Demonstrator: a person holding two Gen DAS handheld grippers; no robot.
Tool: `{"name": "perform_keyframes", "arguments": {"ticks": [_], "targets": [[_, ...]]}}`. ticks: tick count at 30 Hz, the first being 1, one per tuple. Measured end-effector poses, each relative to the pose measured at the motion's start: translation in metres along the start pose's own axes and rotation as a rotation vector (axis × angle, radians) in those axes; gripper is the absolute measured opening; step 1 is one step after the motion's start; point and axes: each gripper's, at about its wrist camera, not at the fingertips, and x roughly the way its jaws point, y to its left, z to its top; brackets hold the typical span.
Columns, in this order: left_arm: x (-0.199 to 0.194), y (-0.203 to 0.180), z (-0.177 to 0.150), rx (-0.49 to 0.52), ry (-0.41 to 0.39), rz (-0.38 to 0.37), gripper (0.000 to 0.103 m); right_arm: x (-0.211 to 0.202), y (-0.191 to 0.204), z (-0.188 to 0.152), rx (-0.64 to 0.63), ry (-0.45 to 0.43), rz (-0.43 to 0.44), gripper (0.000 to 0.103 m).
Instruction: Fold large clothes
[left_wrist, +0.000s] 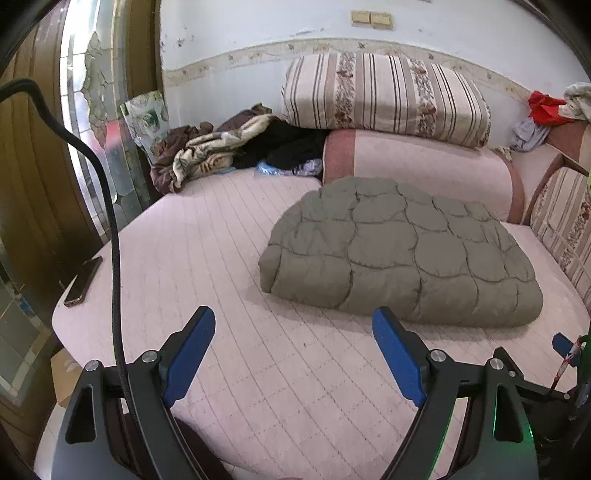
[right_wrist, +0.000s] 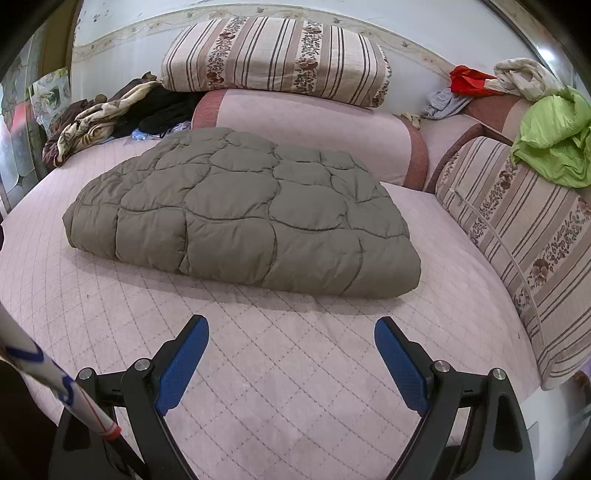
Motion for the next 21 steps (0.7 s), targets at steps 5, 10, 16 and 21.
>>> {"name": "perform_keyframes", "arguments": {"ticks": [5,10,16,21], "targets": [[-0.01,0.007,0.002,-0.037,-0.068,-0.016,0.09,0.0,0.002,0.002,-0.002,-0.005,0.002,0.094],[-0.016,0.01,0.005,-0.036,-0.116,0.005,0.09,-0.001,0.006,0.003,-0.014,-0.012,-0.001,0.094],[-0.008,0.009,0.005,-0.029,-0.077,0.002,0.09,-0.003,0.01,0.006,-0.03,-0.019,0.002,0.094],[0.001,0.005,0.002,-0.013,-0.031,0.001,0.091,-0.004,0.014,0.009,-0.037,-0.02,0.005,0.094]]}}
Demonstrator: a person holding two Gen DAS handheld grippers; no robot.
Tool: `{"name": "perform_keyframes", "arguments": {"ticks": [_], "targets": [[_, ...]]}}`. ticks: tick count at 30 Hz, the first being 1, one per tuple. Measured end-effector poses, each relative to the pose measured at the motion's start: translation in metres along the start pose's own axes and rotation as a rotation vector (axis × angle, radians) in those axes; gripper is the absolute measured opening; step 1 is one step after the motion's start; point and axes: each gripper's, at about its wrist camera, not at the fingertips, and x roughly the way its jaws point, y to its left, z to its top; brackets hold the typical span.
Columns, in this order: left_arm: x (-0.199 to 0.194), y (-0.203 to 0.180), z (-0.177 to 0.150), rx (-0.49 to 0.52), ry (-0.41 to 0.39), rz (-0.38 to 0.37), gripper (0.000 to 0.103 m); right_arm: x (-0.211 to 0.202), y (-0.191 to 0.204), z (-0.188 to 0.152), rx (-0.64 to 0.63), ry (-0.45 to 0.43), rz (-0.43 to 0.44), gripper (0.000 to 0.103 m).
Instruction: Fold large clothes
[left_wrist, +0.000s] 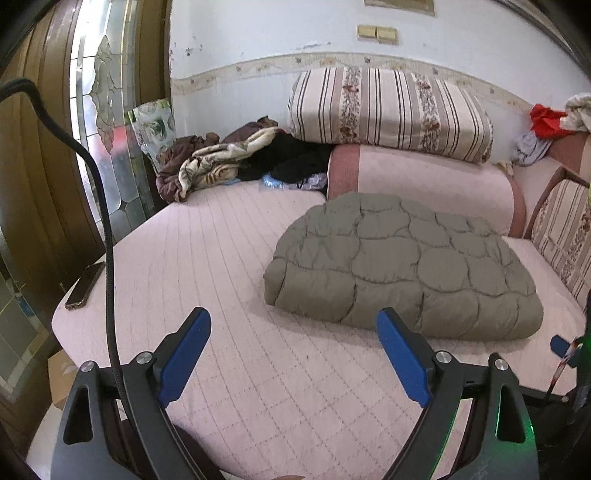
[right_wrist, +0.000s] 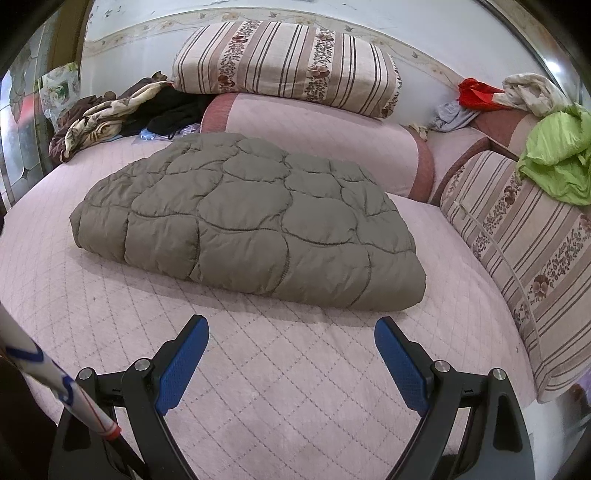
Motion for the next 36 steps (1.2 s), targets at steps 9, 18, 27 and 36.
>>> {"name": "perform_keyframes", "arguments": {"ticks": [9,18,27,36], "targets": [[0.014,0.0,-0.008,-0.012,0.067,-0.02,0.09,0.003,0.007,0.0,-0.015,0.012,0.0,0.094],[0.023,0.001,-0.014,-0.006,0.101,-0.009,0.09,0.008,0.014,0.003,-0.029,0.026,-0.002,0.094],[0.034,0.008,-0.018,-0.027,0.142,-0.018,0.09,0.01,0.023,0.006,-0.048,0.028,-0.003,0.094],[0.042,0.013,-0.02,-0.041,0.168,-0.017,0.09,0.014,0.028,0.006,-0.059,0.036,0.002,0.094]]}}
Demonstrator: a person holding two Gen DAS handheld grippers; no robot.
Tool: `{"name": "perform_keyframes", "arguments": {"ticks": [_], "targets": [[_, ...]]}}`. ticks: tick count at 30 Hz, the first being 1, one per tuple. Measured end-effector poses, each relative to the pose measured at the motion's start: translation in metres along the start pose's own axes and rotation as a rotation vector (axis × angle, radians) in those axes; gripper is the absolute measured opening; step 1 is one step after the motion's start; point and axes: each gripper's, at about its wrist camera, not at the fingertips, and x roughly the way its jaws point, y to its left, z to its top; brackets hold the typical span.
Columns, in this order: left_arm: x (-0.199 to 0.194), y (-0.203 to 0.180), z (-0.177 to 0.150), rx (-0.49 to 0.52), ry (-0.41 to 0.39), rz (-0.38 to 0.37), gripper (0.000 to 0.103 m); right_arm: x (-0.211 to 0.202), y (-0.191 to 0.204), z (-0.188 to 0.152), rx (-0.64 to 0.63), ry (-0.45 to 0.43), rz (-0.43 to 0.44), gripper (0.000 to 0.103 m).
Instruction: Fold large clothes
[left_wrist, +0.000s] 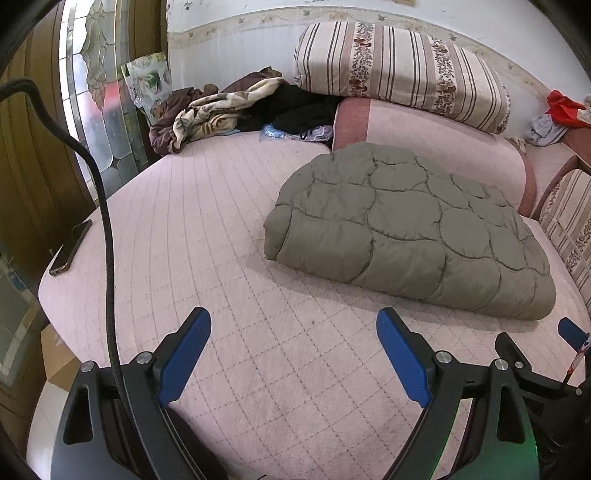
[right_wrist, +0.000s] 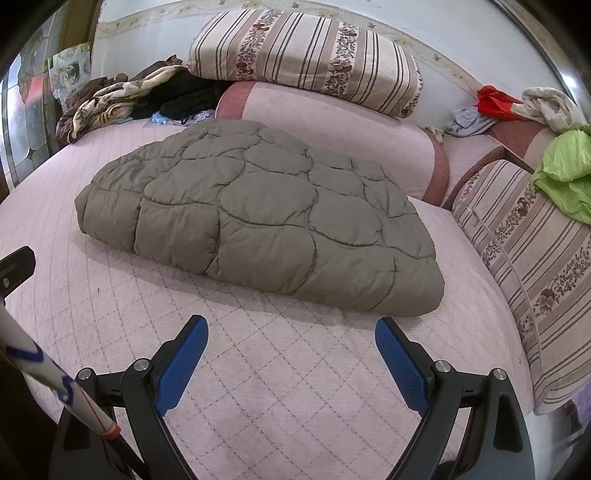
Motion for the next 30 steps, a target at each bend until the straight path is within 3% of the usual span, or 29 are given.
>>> {"name": "perform_keyframes", "arguments": {"ticks": [24,30], "targets": [[0.0019,-0.0055,-0.005,0.006,-0.003,0.006,0.09,0.0026,0.0001,-0.0011,0.002,0.011,-0.001,0.095],[0.0063,-0.0059,-0.0043,0.007,0.027,-0.008,0.09,0.0039,0.001,-0.0024,0.004,0.016,-0.001,0.095]]}}
